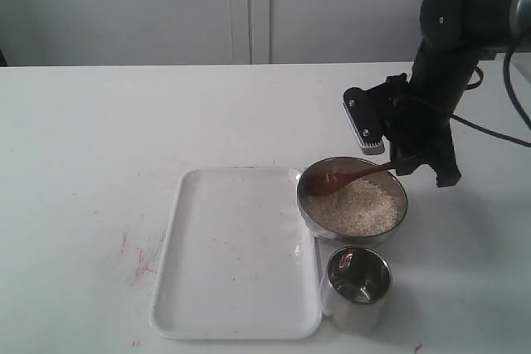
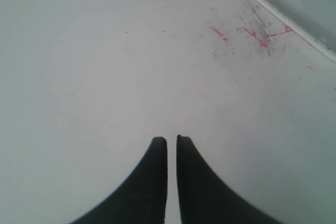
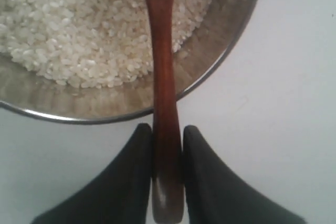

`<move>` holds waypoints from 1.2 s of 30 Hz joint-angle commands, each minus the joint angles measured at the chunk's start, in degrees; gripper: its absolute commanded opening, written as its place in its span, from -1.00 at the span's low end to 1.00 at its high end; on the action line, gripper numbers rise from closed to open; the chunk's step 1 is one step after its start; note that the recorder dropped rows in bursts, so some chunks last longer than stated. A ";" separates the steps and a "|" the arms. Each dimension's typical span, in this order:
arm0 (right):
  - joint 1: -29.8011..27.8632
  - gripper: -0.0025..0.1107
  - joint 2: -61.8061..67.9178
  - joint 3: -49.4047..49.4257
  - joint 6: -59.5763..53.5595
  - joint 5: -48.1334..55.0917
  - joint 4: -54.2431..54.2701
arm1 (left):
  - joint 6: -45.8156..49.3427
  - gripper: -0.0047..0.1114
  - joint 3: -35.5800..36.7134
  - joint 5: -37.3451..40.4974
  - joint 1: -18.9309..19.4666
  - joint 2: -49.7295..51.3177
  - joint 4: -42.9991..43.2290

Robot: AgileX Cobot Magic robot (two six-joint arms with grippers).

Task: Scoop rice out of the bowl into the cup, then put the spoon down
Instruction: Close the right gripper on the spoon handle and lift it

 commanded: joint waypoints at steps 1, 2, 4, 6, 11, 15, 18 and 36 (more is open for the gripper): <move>0.08 -0.96 -5.36 0.30 12.53 4.93 1.12 | -0.33 -0.67 0.53 2.77 -0.42 0.37 -0.32; 0.08 -0.96 -6.71 0.30 16.31 5.86 1.12 | -0.33 -0.67 0.53 2.77 -0.42 0.37 -0.32; 0.08 -0.96 -9.38 0.30 24.50 8.09 1.62 | -0.33 -0.67 0.53 2.77 -0.42 0.37 -0.32; 0.08 -0.96 -11.42 0.30 30.92 10.09 3.88 | -0.33 -0.67 0.53 2.77 -0.42 0.37 -0.32; 0.68 -0.96 -17.15 0.30 46.57 13.72 8.35 | -0.33 -0.67 0.53 2.77 -0.42 0.37 -0.32; 3.90 -0.96 -22.15 3.03 57.32 13.72 6.99 | -0.33 -0.67 0.53 2.77 -0.42 0.37 -0.32; 7.58 -0.96 -25.96 7.27 67.07 13.72 3.07 | -0.33 -0.67 0.53 2.77 -0.42 0.37 -0.32; 23.58 -0.96 -39.05 26.34 73.31 13.72 -31.58 | -0.33 -0.67 0.53 2.77 -0.42 0.37 -0.32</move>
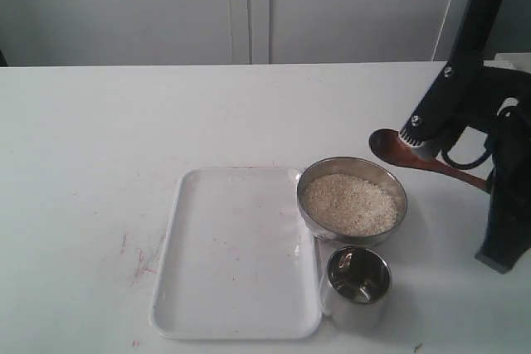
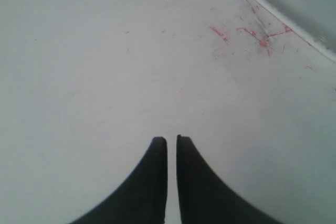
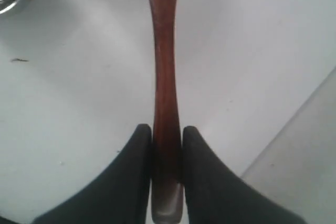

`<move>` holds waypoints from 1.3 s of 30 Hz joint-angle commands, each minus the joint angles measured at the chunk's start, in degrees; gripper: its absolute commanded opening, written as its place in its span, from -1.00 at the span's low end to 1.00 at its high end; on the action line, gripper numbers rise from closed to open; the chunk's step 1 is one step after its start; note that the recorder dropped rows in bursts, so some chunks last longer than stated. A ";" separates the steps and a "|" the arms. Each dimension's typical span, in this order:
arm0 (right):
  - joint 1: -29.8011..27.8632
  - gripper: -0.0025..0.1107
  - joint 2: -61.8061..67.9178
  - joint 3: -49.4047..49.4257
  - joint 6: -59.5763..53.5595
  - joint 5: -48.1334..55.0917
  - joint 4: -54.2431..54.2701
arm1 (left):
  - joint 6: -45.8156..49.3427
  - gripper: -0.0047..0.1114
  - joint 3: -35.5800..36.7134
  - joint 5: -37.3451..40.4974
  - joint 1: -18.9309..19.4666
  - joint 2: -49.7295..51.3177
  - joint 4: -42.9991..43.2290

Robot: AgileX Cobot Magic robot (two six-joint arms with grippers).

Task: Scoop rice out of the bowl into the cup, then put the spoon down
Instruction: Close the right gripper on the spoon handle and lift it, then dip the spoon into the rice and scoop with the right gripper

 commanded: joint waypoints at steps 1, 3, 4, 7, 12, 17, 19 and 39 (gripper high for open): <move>3.51 -0.96 3.79 0.31 -4.35 -0.21 -10.47 | -0.33 -0.67 0.53 2.77 -0.42 0.37 -0.32; 4.80 -0.96 6.16 0.31 -5.76 -1.30 -15.82 | -0.33 -0.67 0.53 2.77 -0.42 0.37 -0.32; 5.38 -0.96 7.59 0.31 -5.76 -3.01 -19.07 | -0.33 -0.67 0.53 2.77 -0.42 0.37 -0.32; 6.40 -0.96 12.03 0.31 -5.76 -6.31 -25.80 | -0.33 -0.67 0.53 2.77 -0.42 0.37 -0.32; 6.52 -0.96 19.10 0.31 -5.65 -8.42 -31.65 | -0.33 -0.67 0.53 2.77 -0.42 0.37 -0.32; 6.52 -0.96 24.50 0.31 -1.61 -10.59 -35.85 | -0.33 -0.67 0.53 2.77 -0.42 0.37 -0.32; 6.52 -0.96 26.07 0.31 -0.07 -10.59 -37.63 | -0.33 -0.67 0.53 2.77 -0.42 0.37 -0.32; 6.52 -0.96 32.22 0.31 4.56 -8.41 -41.02 | -0.33 -0.67 0.53 2.77 -0.42 0.37 -0.32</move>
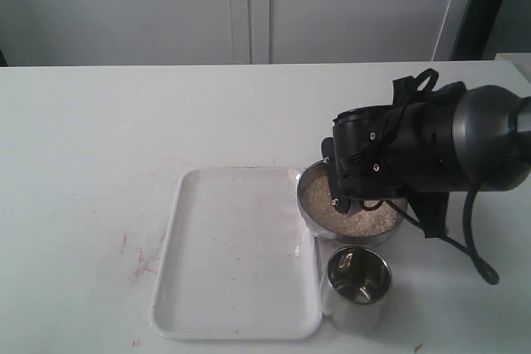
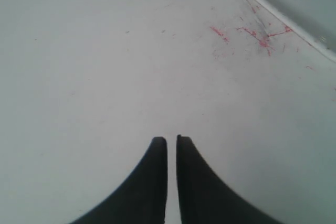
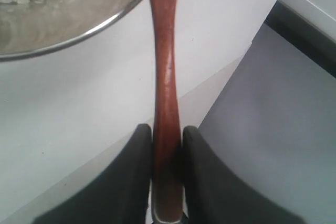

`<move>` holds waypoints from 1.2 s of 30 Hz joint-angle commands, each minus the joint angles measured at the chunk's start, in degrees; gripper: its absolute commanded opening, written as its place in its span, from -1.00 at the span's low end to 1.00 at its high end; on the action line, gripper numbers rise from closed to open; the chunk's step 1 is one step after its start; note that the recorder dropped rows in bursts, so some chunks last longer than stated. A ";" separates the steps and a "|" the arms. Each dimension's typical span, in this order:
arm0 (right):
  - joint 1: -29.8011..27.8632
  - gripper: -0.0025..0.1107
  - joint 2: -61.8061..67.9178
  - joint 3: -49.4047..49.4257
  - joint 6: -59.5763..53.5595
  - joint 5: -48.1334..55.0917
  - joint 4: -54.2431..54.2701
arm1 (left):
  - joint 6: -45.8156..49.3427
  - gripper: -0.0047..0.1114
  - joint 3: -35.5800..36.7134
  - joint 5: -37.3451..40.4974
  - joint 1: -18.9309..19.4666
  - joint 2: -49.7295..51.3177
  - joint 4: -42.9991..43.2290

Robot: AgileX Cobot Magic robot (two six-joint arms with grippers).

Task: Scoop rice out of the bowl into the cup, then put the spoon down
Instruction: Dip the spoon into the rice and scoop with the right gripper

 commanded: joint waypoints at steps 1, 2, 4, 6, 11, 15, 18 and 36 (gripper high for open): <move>0.25 -0.96 0.68 0.23 0.44 0.52 0.65 | -0.33 -0.67 0.53 2.77 -0.42 0.37 -0.32; 0.25 -0.96 0.68 0.23 0.18 0.41 1.42 | -0.33 -0.67 0.53 2.77 -0.42 0.37 -0.32; 0.25 -0.96 0.68 0.23 -0.02 0.40 1.76 | -0.33 -0.67 0.53 2.77 -0.42 0.37 -0.32; 0.25 -0.96 0.68 0.23 -0.34 0.53 2.08 | -0.33 -0.67 0.53 2.77 -0.42 0.37 -0.32; 0.25 -0.96 0.68 0.23 -4.17 0.53 6.56 | -0.33 -0.67 0.53 2.77 -0.42 0.37 -0.32; 0.25 -0.96 0.68 -0.09 -5.76 0.29 9.96 | -0.33 -0.67 0.53 2.77 -0.42 0.37 -0.32; 0.25 -0.96 0.68 -1.61 -8.56 0.29 14.74 | -0.33 -0.67 0.53 2.77 -0.42 0.37 -0.32; -9.42 -0.96 -4.86 -10.03 -20.37 4.19 40.80 | -0.33 -0.67 0.53 2.77 -0.42 0.37 -0.32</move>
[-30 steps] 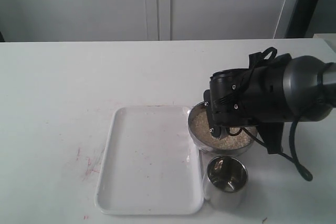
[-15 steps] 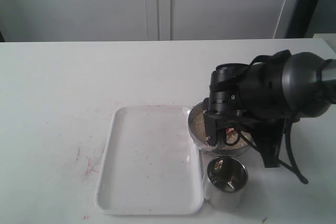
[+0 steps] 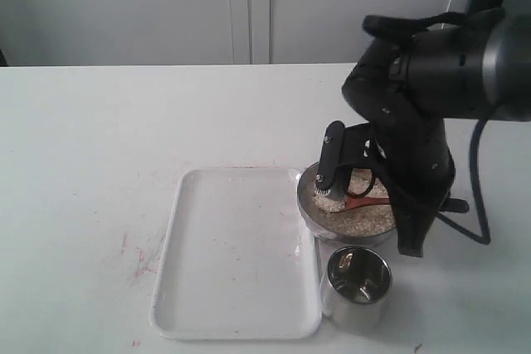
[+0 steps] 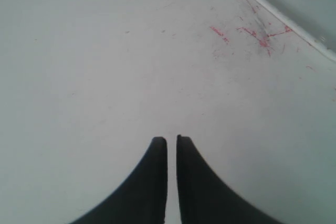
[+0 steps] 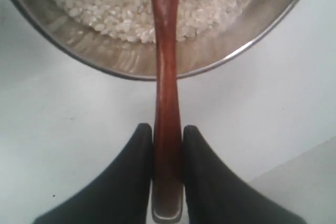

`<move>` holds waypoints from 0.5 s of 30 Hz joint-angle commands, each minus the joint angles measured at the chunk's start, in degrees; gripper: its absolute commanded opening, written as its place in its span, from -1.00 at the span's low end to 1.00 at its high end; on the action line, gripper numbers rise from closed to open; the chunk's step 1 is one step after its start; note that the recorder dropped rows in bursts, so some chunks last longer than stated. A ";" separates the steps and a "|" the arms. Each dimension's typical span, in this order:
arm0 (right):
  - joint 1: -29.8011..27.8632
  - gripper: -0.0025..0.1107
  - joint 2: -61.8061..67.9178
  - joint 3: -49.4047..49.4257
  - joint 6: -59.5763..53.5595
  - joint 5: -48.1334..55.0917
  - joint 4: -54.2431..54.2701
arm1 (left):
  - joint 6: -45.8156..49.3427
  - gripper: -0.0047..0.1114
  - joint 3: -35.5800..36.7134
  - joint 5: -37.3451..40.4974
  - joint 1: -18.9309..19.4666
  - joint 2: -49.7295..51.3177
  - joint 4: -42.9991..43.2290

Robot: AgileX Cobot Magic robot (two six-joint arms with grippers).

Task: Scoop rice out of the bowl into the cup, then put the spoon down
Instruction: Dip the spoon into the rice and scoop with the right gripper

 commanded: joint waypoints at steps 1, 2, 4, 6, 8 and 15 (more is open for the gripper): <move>-3.60 -0.96 -4.63 -0.38 -3.60 1.11 6.14 | -0.33 -0.67 0.53 2.77 -0.42 0.37 -0.32; -4.19 -0.96 -5.37 -0.38 -3.87 1.42 7.29 | -0.33 -0.67 0.53 2.77 -0.42 0.37 -0.32; -5.00 -0.96 -6.59 -0.08 -4.16 2.71 8.95 | -0.33 -0.67 0.53 2.77 -0.42 0.37 -0.32; -5.00 -0.96 -7.29 1.25 -4.16 2.74 8.95 | -0.33 -0.67 0.53 2.77 -0.42 0.37 -0.32; -5.00 -0.96 -7.72 2.69 -4.16 2.74 8.84 | -0.33 -0.67 0.53 2.77 -0.42 0.37 -0.32; -5.00 -0.96 -10.77 7.53 -1.28 -2.61 8.82 | -0.33 -0.67 0.53 2.77 -0.42 0.37 -0.32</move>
